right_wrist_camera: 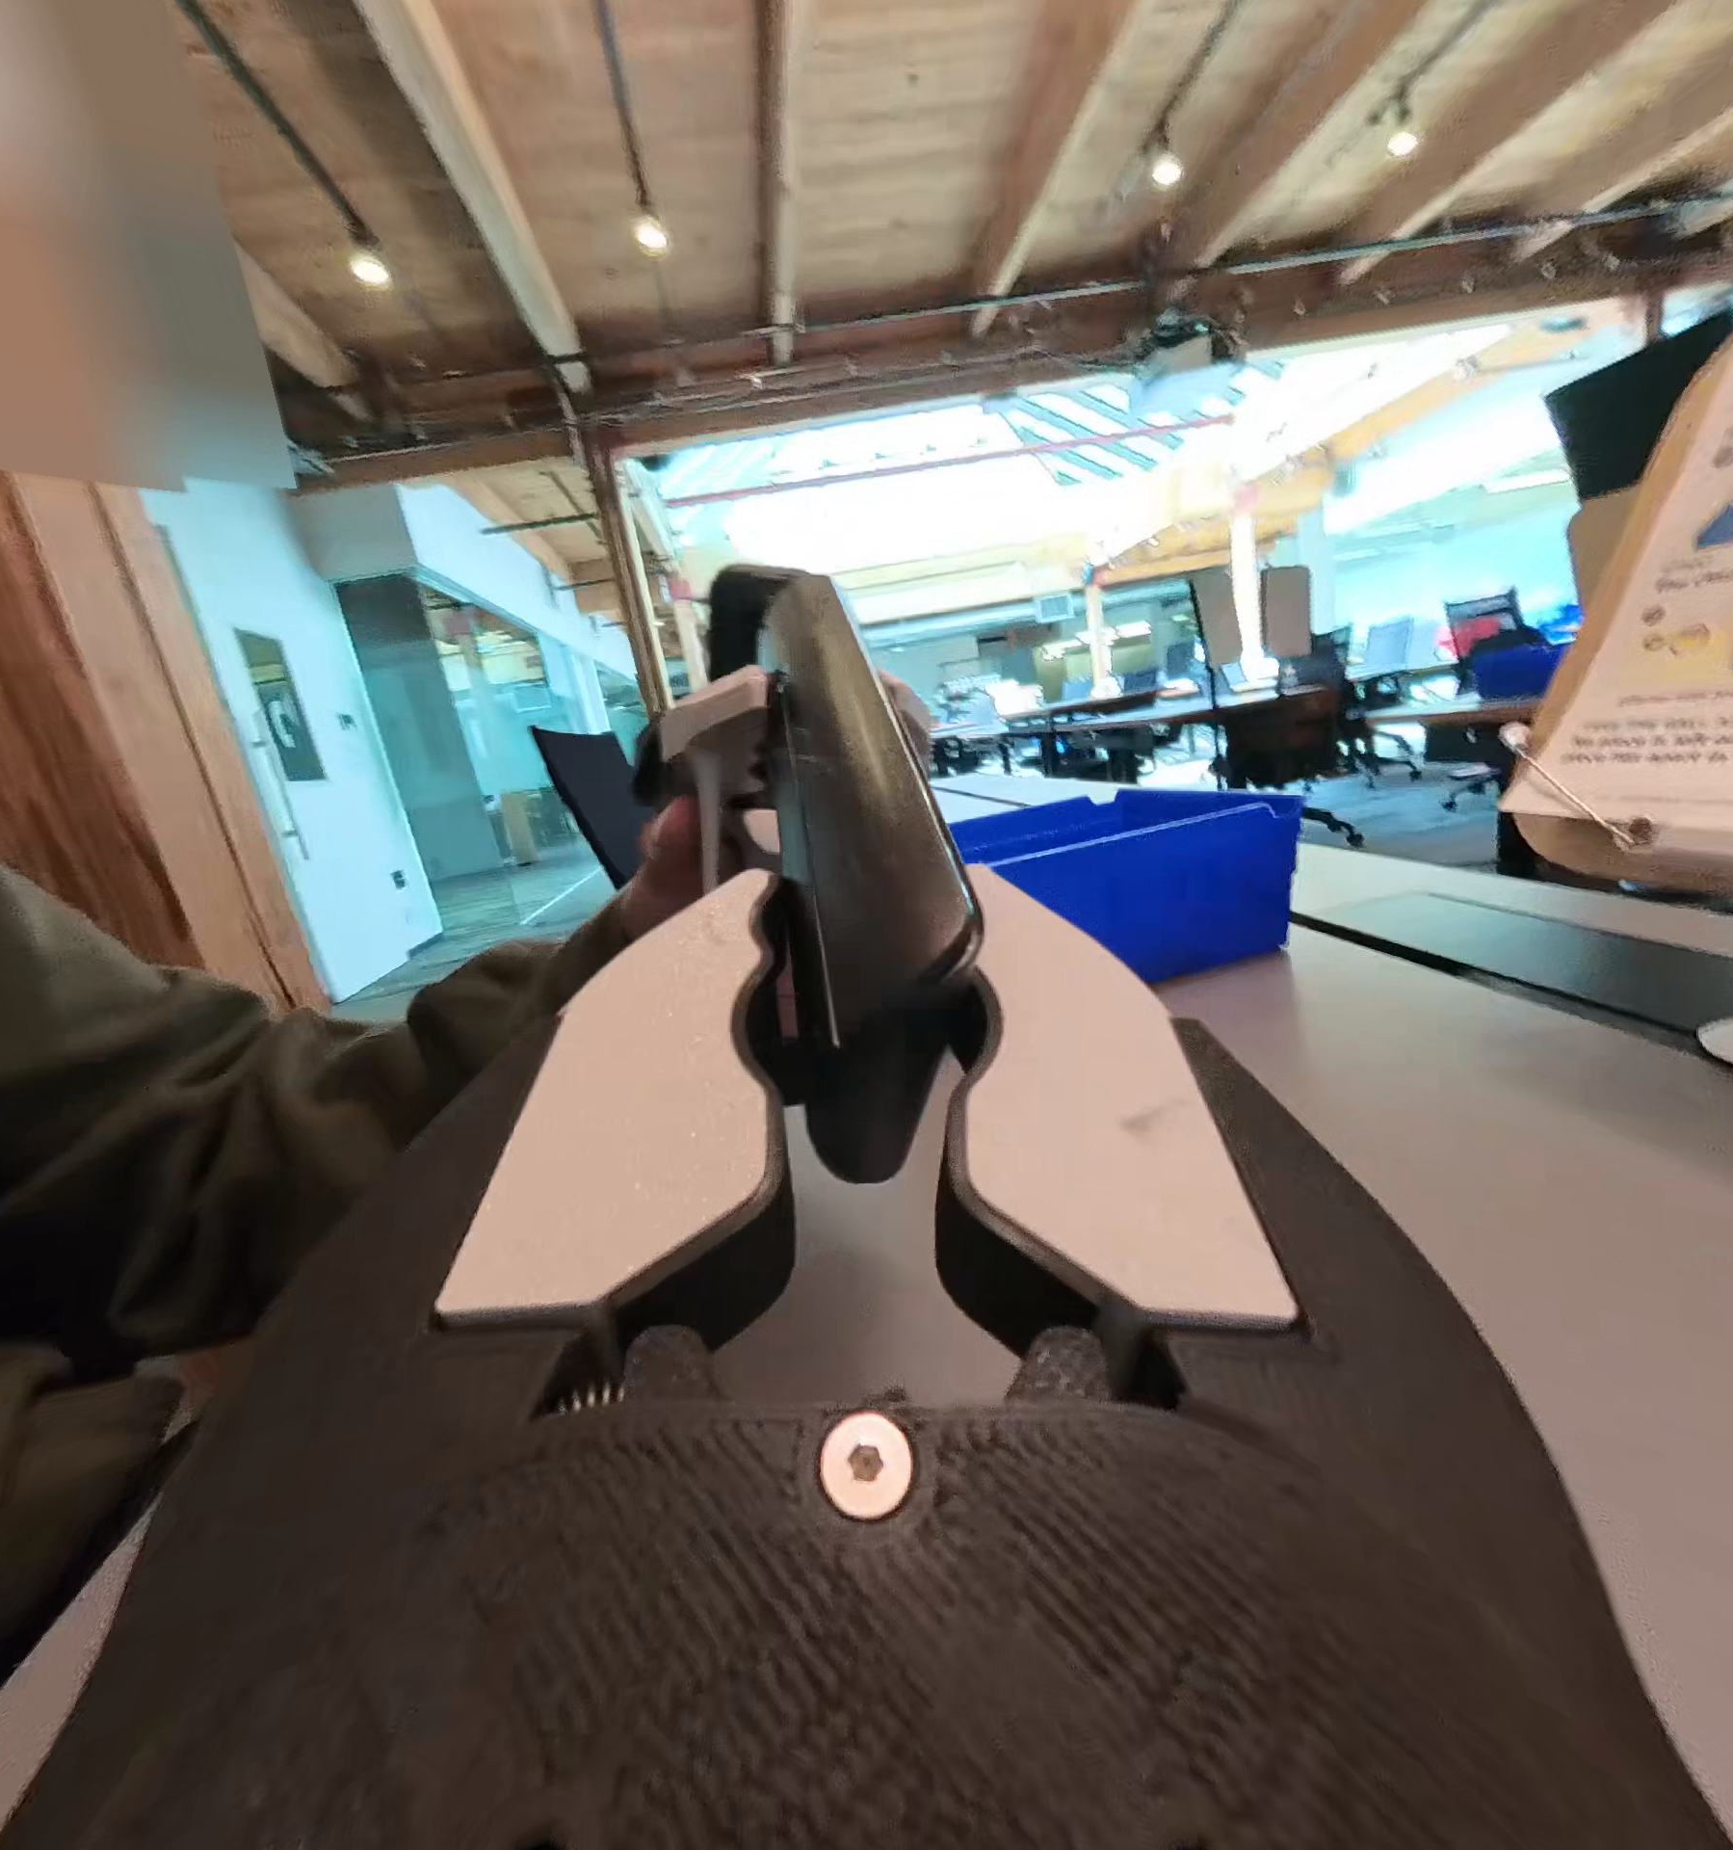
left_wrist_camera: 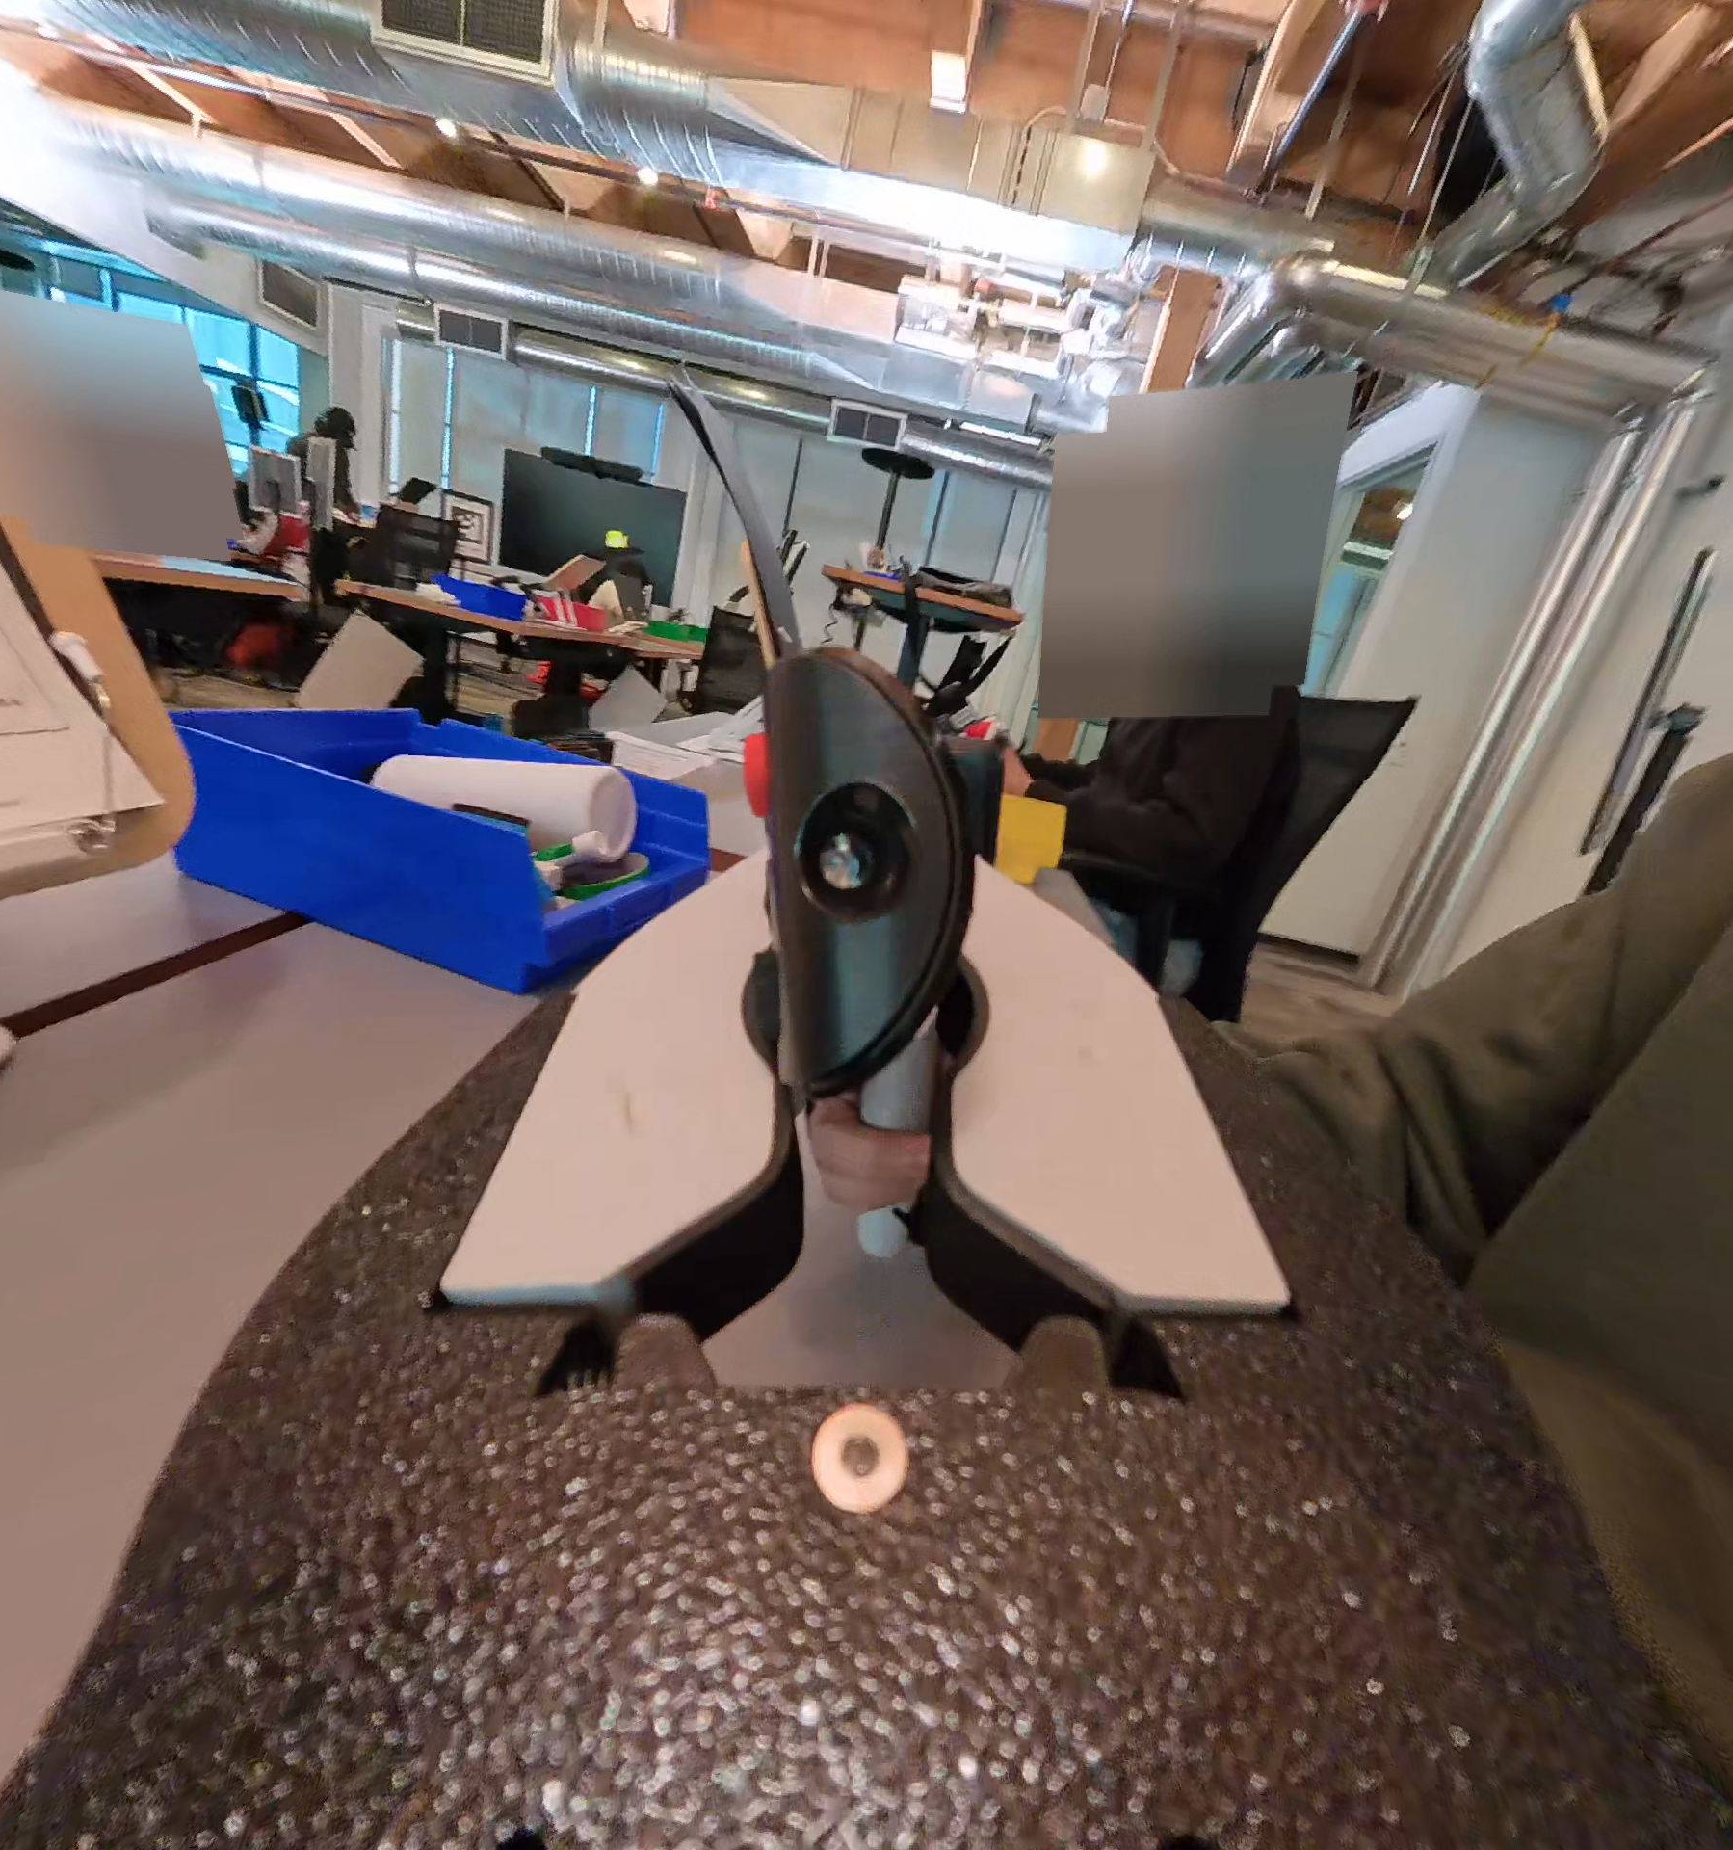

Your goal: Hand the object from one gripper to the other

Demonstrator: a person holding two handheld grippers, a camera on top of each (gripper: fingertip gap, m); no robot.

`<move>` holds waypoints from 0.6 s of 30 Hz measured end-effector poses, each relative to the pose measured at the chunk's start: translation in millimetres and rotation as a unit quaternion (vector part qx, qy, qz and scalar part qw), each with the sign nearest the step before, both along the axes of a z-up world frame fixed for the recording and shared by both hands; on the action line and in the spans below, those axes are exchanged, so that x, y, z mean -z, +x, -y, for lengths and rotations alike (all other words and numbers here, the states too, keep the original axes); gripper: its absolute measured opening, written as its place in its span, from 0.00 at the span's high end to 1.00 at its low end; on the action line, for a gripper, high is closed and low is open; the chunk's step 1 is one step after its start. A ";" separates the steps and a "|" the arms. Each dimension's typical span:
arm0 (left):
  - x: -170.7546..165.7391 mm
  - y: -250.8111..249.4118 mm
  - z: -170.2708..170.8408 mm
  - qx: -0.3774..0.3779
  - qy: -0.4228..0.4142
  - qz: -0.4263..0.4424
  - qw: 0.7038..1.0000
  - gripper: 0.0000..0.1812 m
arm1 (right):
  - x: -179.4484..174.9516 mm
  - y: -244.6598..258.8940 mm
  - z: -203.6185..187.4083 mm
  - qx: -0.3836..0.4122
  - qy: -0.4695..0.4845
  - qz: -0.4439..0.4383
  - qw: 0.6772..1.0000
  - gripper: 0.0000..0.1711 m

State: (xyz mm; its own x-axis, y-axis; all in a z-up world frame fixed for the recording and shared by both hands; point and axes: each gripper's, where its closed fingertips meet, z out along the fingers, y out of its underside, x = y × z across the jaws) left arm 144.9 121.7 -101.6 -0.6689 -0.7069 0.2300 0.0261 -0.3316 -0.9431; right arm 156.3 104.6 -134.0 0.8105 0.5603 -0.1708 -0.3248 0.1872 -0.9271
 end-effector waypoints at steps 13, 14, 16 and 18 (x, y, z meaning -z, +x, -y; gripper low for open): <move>45.3 -20.1 2.1 0.044 0.186 -0.085 0.978 0.87 | 31.0 -9.4 13.8 -0.084 -0.121 0.141 0.979 0.86; 46.4 -17.1 -0.8 0.037 0.182 -0.091 0.978 0.87 | 33.2 -7.2 11.4 -0.072 -0.120 0.148 0.979 0.86; 47.3 -16.9 0.4 0.042 0.183 -0.095 0.978 0.88 | 34.2 -6.3 11.4 -0.077 -0.126 0.144 0.979 0.86; 47.1 -15.9 1.5 0.038 0.191 -0.088 0.977 0.88 | 34.0 -4.3 11.2 -0.069 -0.120 0.145 0.980 0.86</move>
